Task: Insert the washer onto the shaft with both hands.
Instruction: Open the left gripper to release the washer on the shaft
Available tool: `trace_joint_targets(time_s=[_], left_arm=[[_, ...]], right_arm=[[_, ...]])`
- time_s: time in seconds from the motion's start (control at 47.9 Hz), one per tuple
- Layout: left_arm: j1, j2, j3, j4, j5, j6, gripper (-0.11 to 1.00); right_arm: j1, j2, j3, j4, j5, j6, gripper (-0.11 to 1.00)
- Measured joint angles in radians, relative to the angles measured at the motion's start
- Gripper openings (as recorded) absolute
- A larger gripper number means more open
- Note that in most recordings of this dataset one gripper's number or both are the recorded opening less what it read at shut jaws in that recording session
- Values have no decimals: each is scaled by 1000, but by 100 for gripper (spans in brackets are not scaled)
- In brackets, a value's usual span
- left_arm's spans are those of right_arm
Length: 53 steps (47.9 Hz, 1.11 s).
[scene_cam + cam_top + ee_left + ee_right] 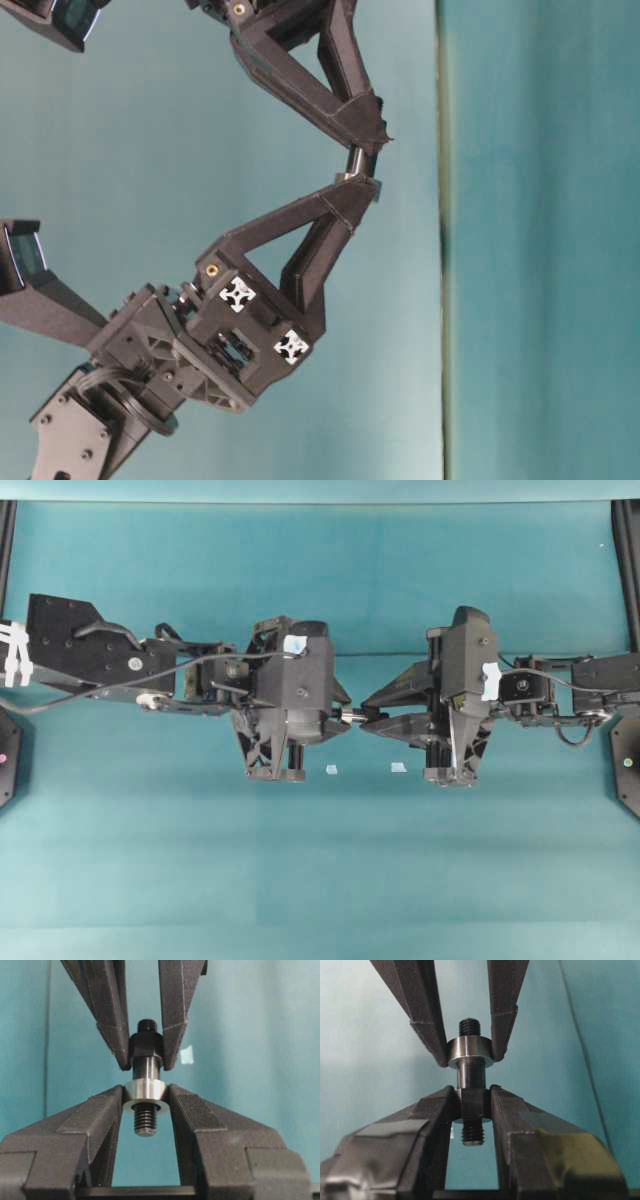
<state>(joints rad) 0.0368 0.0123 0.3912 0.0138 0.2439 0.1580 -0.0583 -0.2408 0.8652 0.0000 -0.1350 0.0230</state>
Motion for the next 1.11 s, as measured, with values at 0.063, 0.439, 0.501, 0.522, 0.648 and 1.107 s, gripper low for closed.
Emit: trace_joint_targets(time_s=[0.063,0.439,0.501,0.522,0.648,1.107], left_arm=[[0,5,-5,2,2,3,37],[2,11,-20,2,8,3,37],[2,11,-21,2,8,0,37],[2,11,-23,2,8,-2,37],[3,11,-25,2,8,-2,37],[3,11,-26,2,8,-6,37]], right_arm=[[0,0,0,2,-2,0,0],[-2,0,0,0,-17,0,0],[-2,-2,0,0,-18,0,0],[0,-2,0,0,-20,0,0],[-2,-2,0,0,-20,0,0],[-2,-2,0,2,-21,0,0]])
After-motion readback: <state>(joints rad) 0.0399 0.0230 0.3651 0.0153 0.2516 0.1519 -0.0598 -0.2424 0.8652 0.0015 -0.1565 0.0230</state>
